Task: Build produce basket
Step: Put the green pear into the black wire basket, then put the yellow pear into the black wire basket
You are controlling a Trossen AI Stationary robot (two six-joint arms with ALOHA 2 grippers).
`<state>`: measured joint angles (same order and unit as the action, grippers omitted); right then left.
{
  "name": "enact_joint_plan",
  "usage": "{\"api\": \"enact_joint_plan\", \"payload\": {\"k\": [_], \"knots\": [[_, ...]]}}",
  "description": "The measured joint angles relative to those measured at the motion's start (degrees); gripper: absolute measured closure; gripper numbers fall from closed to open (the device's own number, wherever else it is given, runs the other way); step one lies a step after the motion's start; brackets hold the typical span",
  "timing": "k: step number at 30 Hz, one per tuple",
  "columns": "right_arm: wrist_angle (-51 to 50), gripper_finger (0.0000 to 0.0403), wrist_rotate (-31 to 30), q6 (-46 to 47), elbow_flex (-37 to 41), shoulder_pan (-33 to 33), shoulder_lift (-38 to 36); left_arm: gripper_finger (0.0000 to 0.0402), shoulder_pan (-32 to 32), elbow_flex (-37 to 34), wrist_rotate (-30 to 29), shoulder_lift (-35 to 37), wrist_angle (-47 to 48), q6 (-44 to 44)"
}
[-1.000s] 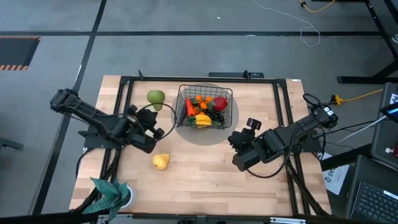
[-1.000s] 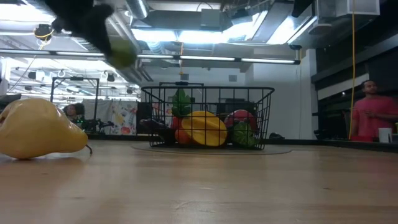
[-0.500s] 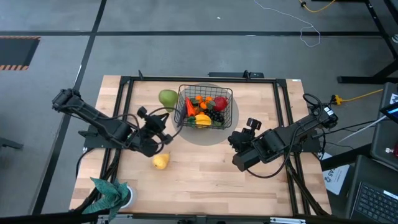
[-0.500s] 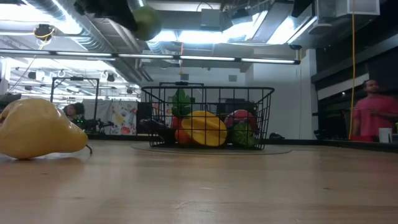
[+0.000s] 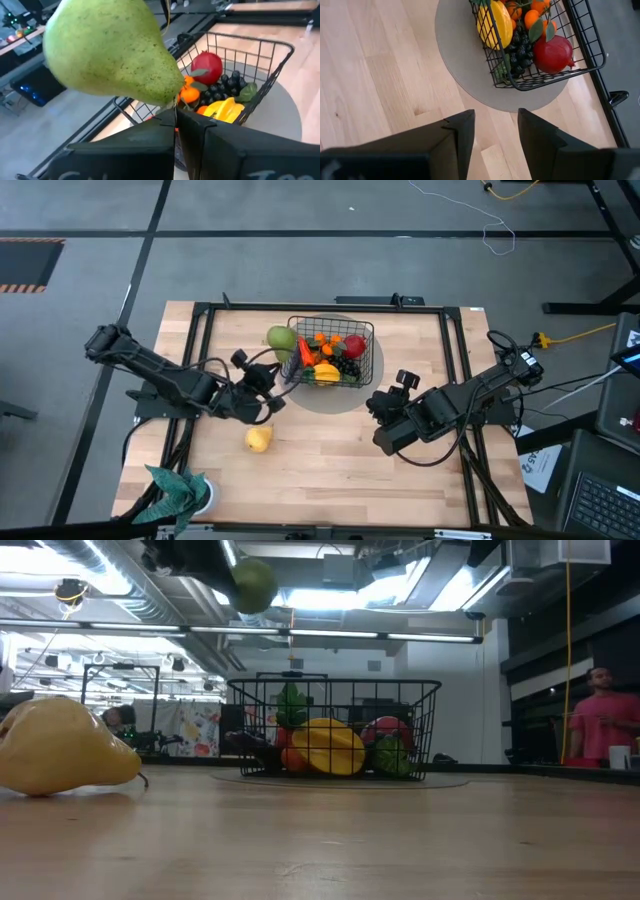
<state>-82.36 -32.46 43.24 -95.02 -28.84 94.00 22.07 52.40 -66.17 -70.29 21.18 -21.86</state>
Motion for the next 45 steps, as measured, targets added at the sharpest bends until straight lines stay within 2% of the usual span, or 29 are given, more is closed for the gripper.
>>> {"api": "enact_joint_plan", "payload": {"k": [6,10,13,18,29,39,45], "knots": [[0.34,0.0264,0.02,0.02,0.00,0.00,0.00,0.0401,-3.45,0.00,2.41,-3.99,-9.37,5.41],[0.35,0.0264,0.02,0.02,0.00,0.00,0.00,0.0401,-6.95,-0.04,8.17,-7.40,-15.21,13.91],[0.35,0.0264,0.03,0.02,0.00,0.00,0.00,0.0401,-9.77,0.00,12.23,-9.26,-16.16,19.44],[0.35,0.0264,0.04,0.02,0.00,0.00,0.00,0.0401,-14.22,0.00,10.22,-11.41,-16.23,24.16],[0.35,0.0264,0.08,0.02,0.00,0.00,0.00,0.0399,-18.29,-0.02,16.36,-14.75,-15.96,16.14],[0.35,0.0264,0.11,0.02,0.00,0.00,0.00,0.0316,-19.40,-0.02,16.15,-14.88,-15.79,15.98],[0.35,0.0264,0.11,0.02,0.00,0.00,0.00,0.0303,-18.90,-0.02,16.03,-14.34,-13.59,16.21]]}}
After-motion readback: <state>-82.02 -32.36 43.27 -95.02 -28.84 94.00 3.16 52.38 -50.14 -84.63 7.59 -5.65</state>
